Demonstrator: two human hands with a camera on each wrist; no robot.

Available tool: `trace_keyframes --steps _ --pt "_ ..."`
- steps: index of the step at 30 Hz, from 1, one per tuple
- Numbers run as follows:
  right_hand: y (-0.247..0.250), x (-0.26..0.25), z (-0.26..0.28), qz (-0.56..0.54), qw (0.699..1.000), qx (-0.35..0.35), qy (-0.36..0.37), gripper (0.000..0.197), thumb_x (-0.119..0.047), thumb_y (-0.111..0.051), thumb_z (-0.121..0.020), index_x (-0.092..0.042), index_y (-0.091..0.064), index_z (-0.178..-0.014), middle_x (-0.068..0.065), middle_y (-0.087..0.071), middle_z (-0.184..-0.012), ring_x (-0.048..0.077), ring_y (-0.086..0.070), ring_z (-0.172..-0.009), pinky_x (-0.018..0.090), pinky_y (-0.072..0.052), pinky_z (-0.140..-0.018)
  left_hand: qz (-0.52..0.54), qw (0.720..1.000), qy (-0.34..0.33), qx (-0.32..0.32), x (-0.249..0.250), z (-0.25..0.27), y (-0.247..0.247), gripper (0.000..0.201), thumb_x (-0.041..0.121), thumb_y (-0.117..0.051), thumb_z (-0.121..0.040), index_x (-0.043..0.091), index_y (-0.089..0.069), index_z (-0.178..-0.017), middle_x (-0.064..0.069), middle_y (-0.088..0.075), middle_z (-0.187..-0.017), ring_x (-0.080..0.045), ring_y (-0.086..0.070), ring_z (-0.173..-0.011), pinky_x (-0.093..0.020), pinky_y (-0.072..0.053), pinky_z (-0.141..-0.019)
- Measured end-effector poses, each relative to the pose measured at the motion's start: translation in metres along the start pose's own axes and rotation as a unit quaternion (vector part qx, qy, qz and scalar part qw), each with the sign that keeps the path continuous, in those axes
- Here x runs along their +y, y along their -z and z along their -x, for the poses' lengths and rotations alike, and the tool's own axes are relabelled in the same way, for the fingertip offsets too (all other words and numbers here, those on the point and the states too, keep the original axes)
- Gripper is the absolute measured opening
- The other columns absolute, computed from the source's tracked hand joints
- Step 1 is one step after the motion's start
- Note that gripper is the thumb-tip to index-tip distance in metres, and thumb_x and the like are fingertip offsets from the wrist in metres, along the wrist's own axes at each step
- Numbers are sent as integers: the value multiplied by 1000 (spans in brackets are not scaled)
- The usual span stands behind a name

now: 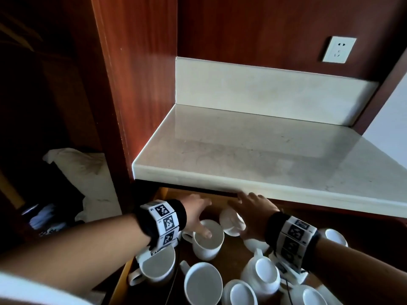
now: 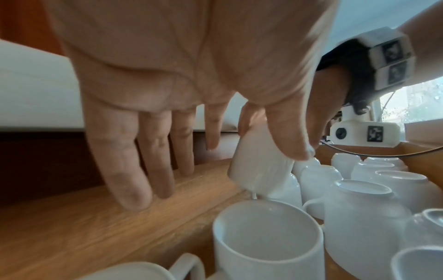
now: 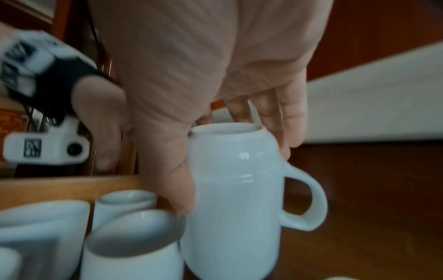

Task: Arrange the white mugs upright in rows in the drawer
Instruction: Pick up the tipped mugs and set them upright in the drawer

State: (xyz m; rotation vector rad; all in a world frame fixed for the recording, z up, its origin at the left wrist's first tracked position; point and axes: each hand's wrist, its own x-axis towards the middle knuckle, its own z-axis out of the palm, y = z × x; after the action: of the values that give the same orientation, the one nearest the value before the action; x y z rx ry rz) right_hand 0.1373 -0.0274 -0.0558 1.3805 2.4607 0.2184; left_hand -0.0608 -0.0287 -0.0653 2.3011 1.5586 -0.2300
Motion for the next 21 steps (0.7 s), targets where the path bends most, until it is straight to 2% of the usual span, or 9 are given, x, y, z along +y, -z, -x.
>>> trace_keyframes --steps 4,5,7,9,11,12,14,18,21 --pt "6 23 30 -281 952 98 -71 76 -47 -80 -58 -32 -46 -125 -1 -56 -117 22 -60 -98 33 -51 -83 138 985 -75 73 1 -4 2 107 43 -85 -65 31 -20 -149 2 -42 -146 -16 -45 -128 -23 -37 -97" --pt "5 29 36 -416 897 118 -89 73 -46 -84 -52 -33 -52 -117 0 -61 -109 22 -63 -91 35 -54 -80 195 973 -94 84 3 -5 2 108 38 -87 -63 33 -21 -148 6 -44 -143 -11 -49 -123 -19 -36 -94" --pt "-4 39 40 -675 721 130 -85 73 -40 -91 -41 -28 -59 -106 10 -69 -100 28 -67 -85 44 -55 -80 315 935 -133 98 9 -6 1 107 28 -91 -61 40 -25 -144 11 -49 -137 -1 -58 -107 -20 -44 -92" --pt "-12 41 43 -810 573 106 -64 78 -31 -94 -38 -15 -62 -107 17 -68 -99 31 -66 -88 47 -49 -82 396 892 -174 134 15 -7 1 98 25 -91 -60 48 -33 -135 9 -54 -133 -3 -58 -112 -28 -47 -99" --pt "-15 40 45 -842 532 65 -64 79 -30 -94 -40 -11 -62 -110 13 -68 -99 30 -67 -90 44 -50 -80 428 869 -193 156 22 -8 4 84 34 -88 -56 53 -42 -123 7 -55 -127 -10 -57 -117 -33 -45 -103" --pt "-16 41 46 -837 541 40 -67 76 -31 -93 -43 -12 -63 -110 11 -69 -99 28 -67 -90 42 -51 -79 423 871 -194 156 24 -9 6 80 39 -86 -53 53 -45 -119 5 -56 -124 -13 -57 -115 -34 -45 -101" --pt "-20 49 45 -780 619 15 -89 56 -33 -85 -61 -16 -64 -110 9 -71 -101 23 -67 -90 40 -53 -79 354 903 -186 158 30 -14 9 80 45 -84 -50 47 -47 -121 3 -54 -122 -15 -56 -112 -32 -45 -99" --pt "-36 72 38 -372 918 48 -132 31 -38 -65 -84 -12 -66 -101 2 -69 -96 21 -62 -88 34 -49 -84 176 962 -114 177 42 -22 12 85 46 -86 -58 35 -44 -132 0 -46 -124 -16 -48 -113 -20 -37 -93" --pt "-50 67 28 -204 972 -21 -114 40 -36 -64 -81 -12 -58 -112 3 -64 -106 23 -60 -100 32 -46 -84 133 975 -86 158 50 -28 10 83 51 -83 -60 35 -41 -130 0 -45 -121 -18 -47 -111 -20 -35 -89"
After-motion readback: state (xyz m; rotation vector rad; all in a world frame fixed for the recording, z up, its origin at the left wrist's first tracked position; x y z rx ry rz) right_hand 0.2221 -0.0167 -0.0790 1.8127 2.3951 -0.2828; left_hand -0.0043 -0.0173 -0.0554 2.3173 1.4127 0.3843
